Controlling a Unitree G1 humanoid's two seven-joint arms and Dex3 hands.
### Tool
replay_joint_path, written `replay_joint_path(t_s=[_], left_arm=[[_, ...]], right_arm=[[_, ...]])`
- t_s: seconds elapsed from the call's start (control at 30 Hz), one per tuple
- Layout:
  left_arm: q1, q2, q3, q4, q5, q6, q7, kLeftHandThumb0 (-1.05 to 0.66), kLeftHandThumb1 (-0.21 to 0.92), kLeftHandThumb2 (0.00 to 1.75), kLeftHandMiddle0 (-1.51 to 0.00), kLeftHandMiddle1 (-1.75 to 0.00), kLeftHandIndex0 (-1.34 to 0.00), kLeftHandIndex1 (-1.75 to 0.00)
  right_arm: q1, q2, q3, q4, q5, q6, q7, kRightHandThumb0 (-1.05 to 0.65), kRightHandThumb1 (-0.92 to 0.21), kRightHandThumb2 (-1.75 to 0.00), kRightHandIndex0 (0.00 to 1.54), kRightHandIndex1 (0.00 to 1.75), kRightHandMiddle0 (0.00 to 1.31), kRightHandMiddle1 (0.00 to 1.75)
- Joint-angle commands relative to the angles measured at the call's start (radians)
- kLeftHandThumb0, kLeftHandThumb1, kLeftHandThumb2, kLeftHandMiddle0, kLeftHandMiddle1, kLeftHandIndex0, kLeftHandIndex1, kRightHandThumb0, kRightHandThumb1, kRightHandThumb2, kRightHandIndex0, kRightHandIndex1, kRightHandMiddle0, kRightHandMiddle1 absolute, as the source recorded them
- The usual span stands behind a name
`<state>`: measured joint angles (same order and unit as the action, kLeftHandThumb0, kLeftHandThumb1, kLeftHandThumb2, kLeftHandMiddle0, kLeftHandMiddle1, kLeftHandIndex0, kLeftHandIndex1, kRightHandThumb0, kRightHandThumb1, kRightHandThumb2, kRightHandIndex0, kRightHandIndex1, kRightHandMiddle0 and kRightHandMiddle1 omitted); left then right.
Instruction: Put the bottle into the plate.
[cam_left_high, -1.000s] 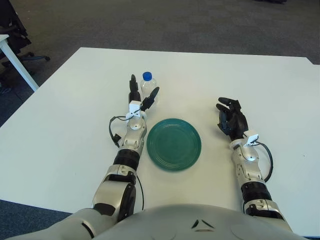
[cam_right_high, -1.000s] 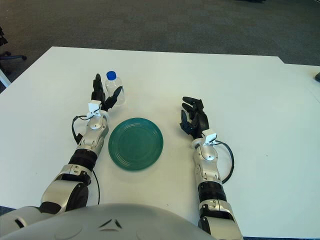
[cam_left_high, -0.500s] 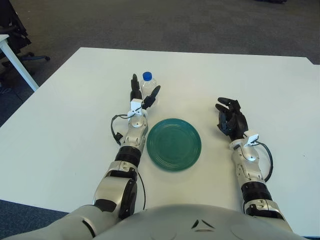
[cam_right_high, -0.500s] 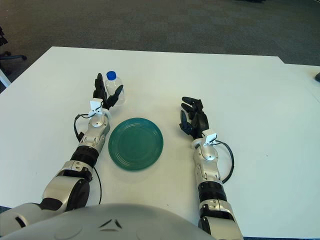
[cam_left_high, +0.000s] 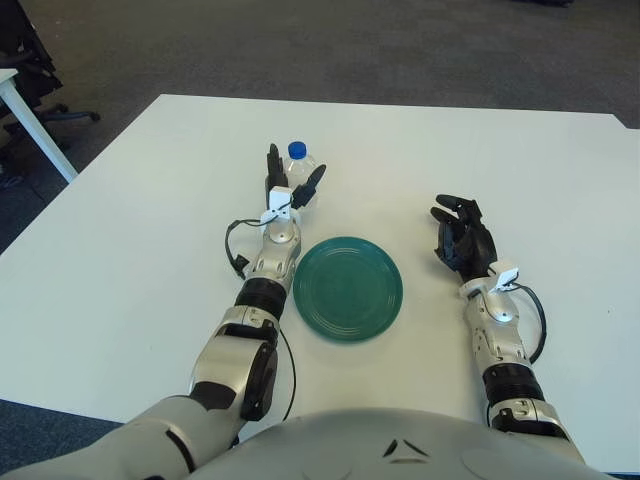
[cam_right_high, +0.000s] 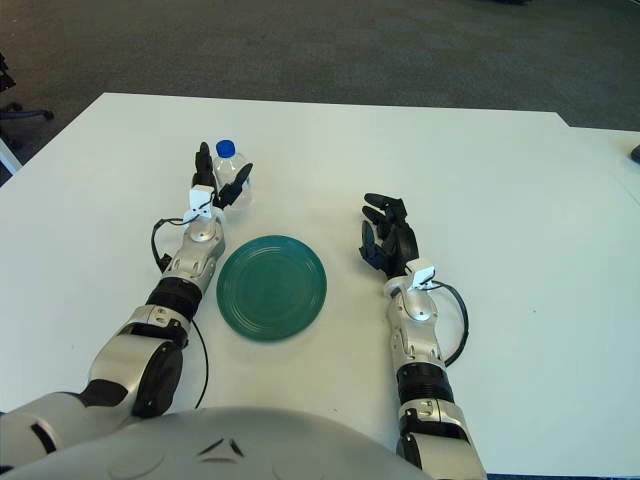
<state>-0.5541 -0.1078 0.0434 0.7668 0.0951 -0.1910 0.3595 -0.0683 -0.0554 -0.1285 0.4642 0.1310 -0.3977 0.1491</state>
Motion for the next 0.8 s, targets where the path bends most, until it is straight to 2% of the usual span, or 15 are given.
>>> replay_joint_path(t_s=[0.0,0.4,0.57,0.63,0.67,0.7,0.73,0.77], left_arm=[[-0.048,0.013,-0.003,0.049,0.018,0.021,0.02,-1.05,0.92,0.08,-0.02,0.0,-0.07,-0.09],[-0.114,0.022,-0.002,0.138,0.016,0.042,0.033,-1.05,0.92,0.08,-0.05,-0.01,-0.08,-0.14],[-0.171,0.03,0.007,0.218,0.011,0.041,0.038,-1.05,0.92,0.08,-0.1,-0.02,-0.01,-0.34],[-0.197,0.035,0.012,0.259,0.008,0.036,0.041,-1.02,0.92,0.06,-0.21,-0.09,0.0,-0.59],[-0.217,0.041,0.015,0.295,0.006,0.03,0.041,-1.02,0.92,0.06,-0.23,-0.1,0.0,-0.63],[-0.229,0.044,0.018,0.32,0.005,0.024,0.042,-0.99,0.91,0.04,-0.18,-0.61,0.0,-0.94],[-0.242,0.05,0.021,0.35,0.004,0.016,0.041,-0.97,0.91,0.03,-0.12,-0.99,0.0,-1.14],[-0.254,0.056,0.019,0.381,0.008,0.009,0.041,-0.95,0.91,0.02,-0.17,-1.14,-0.01,-1.27]], right_arm=[[0.074,0.012,0.007,0.043,-0.001,0.068,0.0,-0.36,-0.72,-0.79,0.49,0.81,0.0,1.25],[0.083,0.018,0.016,0.026,-0.011,0.07,-0.012,-0.33,-0.73,-0.82,0.49,0.81,0.0,1.2],[0.087,0.024,0.019,0.015,-0.012,0.065,-0.019,-0.33,-0.73,-0.83,0.5,0.8,0.02,1.19],[0.088,0.027,0.02,0.014,-0.01,0.062,-0.02,-0.33,-0.73,-0.83,0.51,0.81,0.02,1.18],[0.09,0.03,0.02,0.012,-0.006,0.058,-0.02,-0.33,-0.72,-0.83,0.51,0.81,0.02,1.18],[0.091,0.031,0.021,0.01,-0.004,0.056,-0.019,-0.33,-0.72,-0.83,0.52,0.82,0.02,1.17],[0.094,0.035,0.021,0.007,-0.003,0.053,-0.019,-0.33,-0.72,-0.83,0.52,0.82,0.03,1.16],[0.099,0.038,0.021,0.001,-0.002,0.048,-0.02,-0.33,-0.72,-0.83,0.52,0.82,0.03,1.16]])
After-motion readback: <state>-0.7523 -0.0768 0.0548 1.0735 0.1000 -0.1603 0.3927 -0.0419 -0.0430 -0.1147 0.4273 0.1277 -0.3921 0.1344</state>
